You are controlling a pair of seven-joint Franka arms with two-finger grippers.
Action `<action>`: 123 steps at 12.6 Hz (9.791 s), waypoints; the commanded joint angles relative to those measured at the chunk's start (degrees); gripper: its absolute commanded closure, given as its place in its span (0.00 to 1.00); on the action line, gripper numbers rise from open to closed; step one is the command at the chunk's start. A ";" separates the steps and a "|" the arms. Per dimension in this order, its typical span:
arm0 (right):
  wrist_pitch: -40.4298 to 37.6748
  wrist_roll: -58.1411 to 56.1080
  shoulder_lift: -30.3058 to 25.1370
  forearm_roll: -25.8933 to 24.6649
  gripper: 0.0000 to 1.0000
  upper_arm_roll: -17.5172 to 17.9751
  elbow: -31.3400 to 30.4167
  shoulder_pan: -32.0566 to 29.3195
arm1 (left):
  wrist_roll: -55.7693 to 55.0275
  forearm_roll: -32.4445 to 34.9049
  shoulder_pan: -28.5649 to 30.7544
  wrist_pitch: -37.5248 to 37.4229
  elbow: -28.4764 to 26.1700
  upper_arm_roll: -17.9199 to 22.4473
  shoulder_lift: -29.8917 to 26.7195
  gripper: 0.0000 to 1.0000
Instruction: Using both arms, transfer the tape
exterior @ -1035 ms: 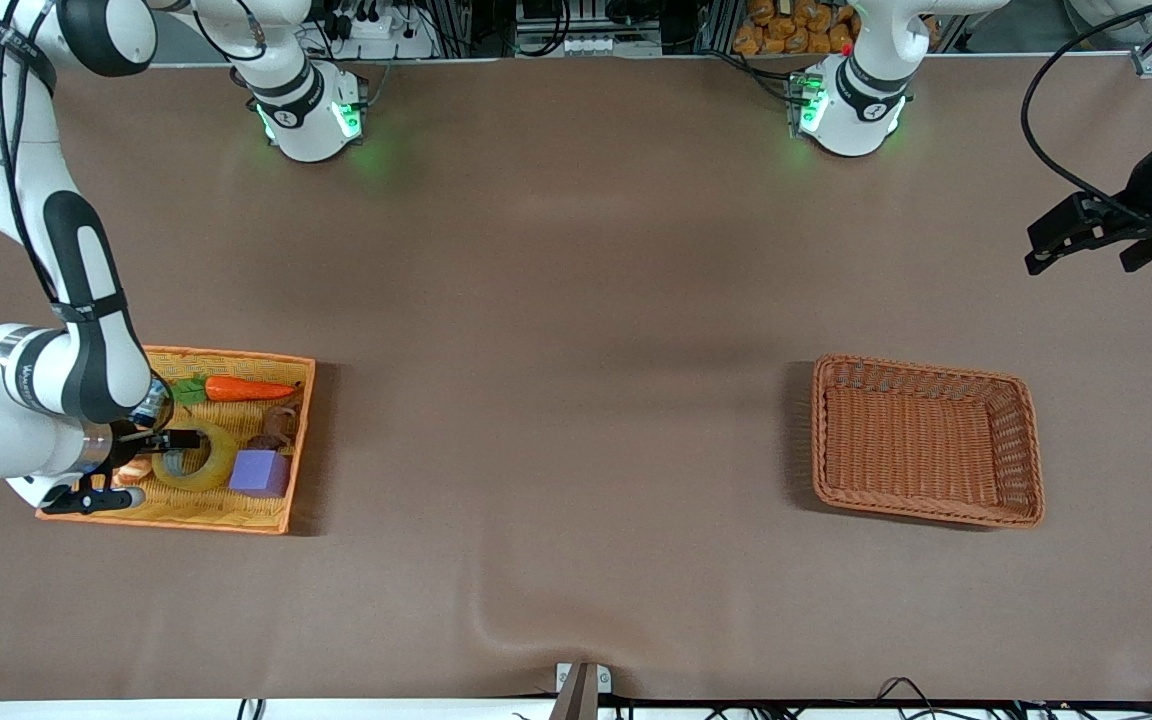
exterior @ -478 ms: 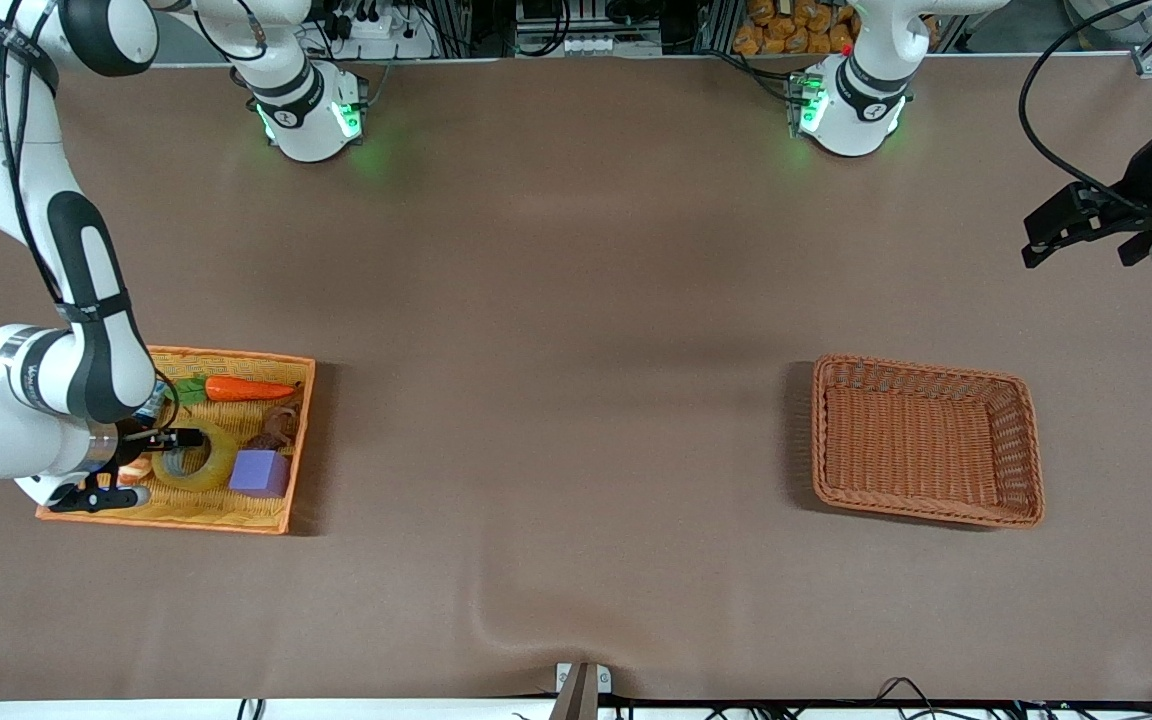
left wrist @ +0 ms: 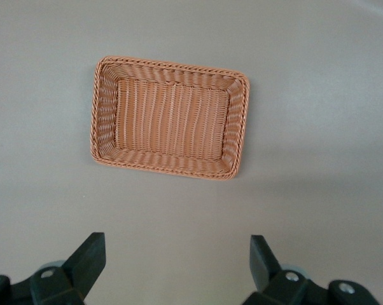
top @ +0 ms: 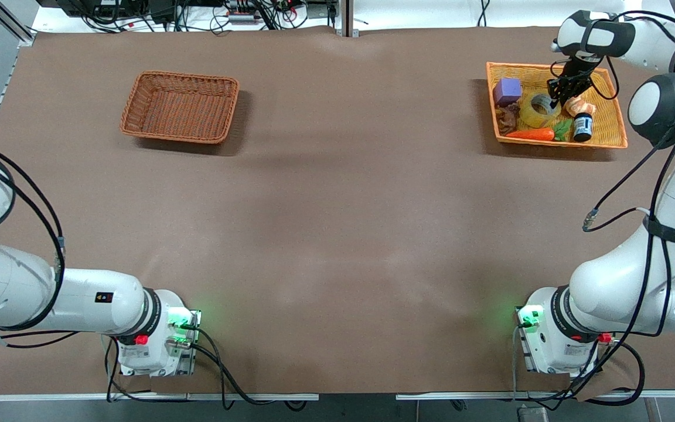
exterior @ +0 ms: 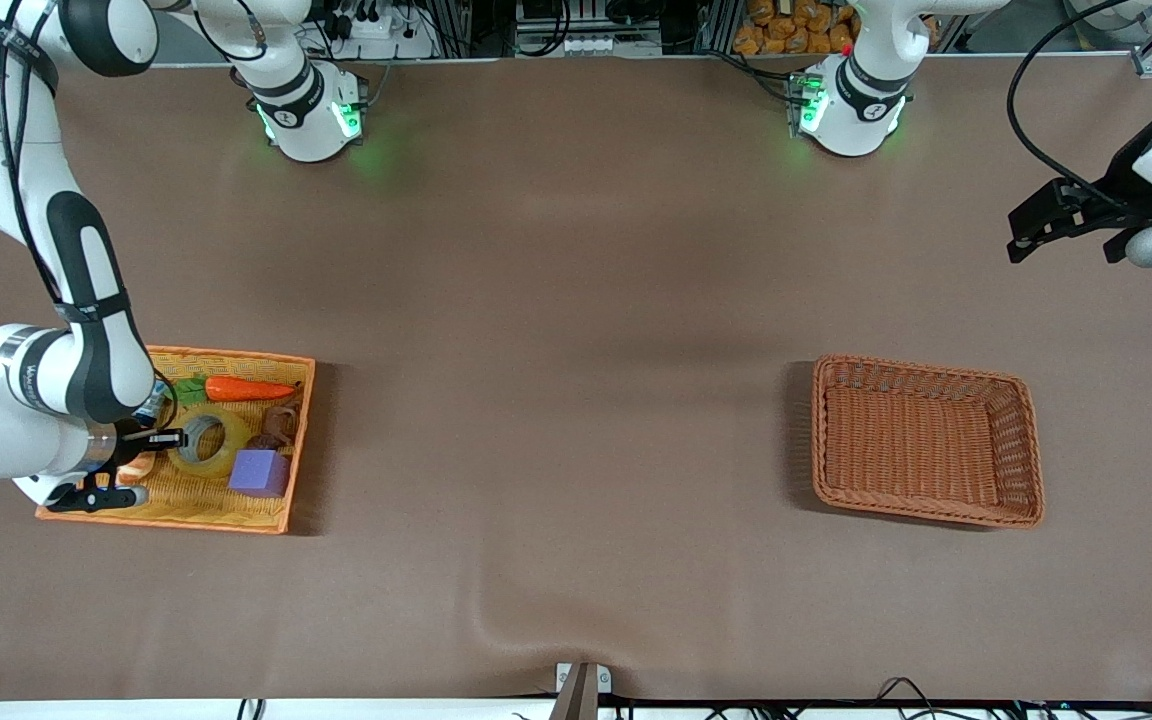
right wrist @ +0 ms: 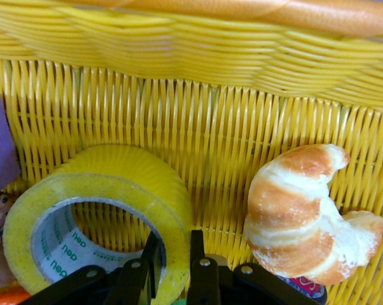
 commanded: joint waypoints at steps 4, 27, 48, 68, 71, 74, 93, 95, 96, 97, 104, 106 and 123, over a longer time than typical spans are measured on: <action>-0.87 -0.97 -2.31 -0.05 1.00 0.28 1.43 -0.16 | 0.01 0.12 -0.16 -0.91 0.33 -1.48 -0.39 0.00; -15.75 41.70 -2.94 9.53 1.00 1.08 11.46 36.29 | 0.27 0.12 1.69 -0.91 -0.55 -1.57 0.31 0.00; 13.54 91.57 6.38 18.76 0.32 1.25 11.63 59.52 | -10.98 -2.87 -1.30 17.81 -8.28 -8.25 11.73 0.00; -1.75 9.79 -5.64 16.31 0.00 -4.01 2.68 23.42 | -51.66 8.82 -21.25 43.73 -20.50 -8.34 29.22 0.00; -1.76 6.14 -13.53 15.60 0.00 -5.33 -4.60 20.58 | -53.16 8.30 -21.69 45.22 -20.67 -8.52 30.99 0.10; -1.92 6.76 -24.44 3.16 0.00 -5.87 -9.64 21.29 | -54.83 8.30 -22.66 45.67 -20.85 -8.52 31.34 0.10; -29.79 7.46 -41.69 3.01 0.00 -4.55 -3.49 9.95 | -45.02 7.16 -10.03 40.32 -20.24 -8.69 19.13 1.00; -29.70 8.94 -41.52 4.52 0.00 -3.42 -3.31 7.93 | -37.74 7.16 -3.79 40.22 -20.32 -8.69 18.86 1.00; -29.79 11.56 -41.34 4.35 0.00 -2.80 -2.53 7.84 | -33.09 7.24 -0.98 40.22 -20.24 -8.61 19.47 1.00; -30.23 12.89 -41.25 3.74 0.00 -2.44 -1.21 7.84 | -27.99 7.50 2.27 40.31 -19.97 -8.61 20.78 1.00; -30.94 10.72 -40.99 -4.09 0.00 4.68 0.38 4.67 | -7.11 8.29 14.08 44.79 -17.95 -8.34 28.87 0.17; -30.76 10.45 -40.99 -3.48 0.00 4.59 -0.58 5.11 | -7.11 9.44 13.82 44.61 -17.51 -8.34 27.74 0.00; -29.97 11.50 -43.19 -0.92 0.00 4.59 -3.05 3.97 | -0.17 -0.47 1.42 0.85 1.05 1.50 -0.20 0.00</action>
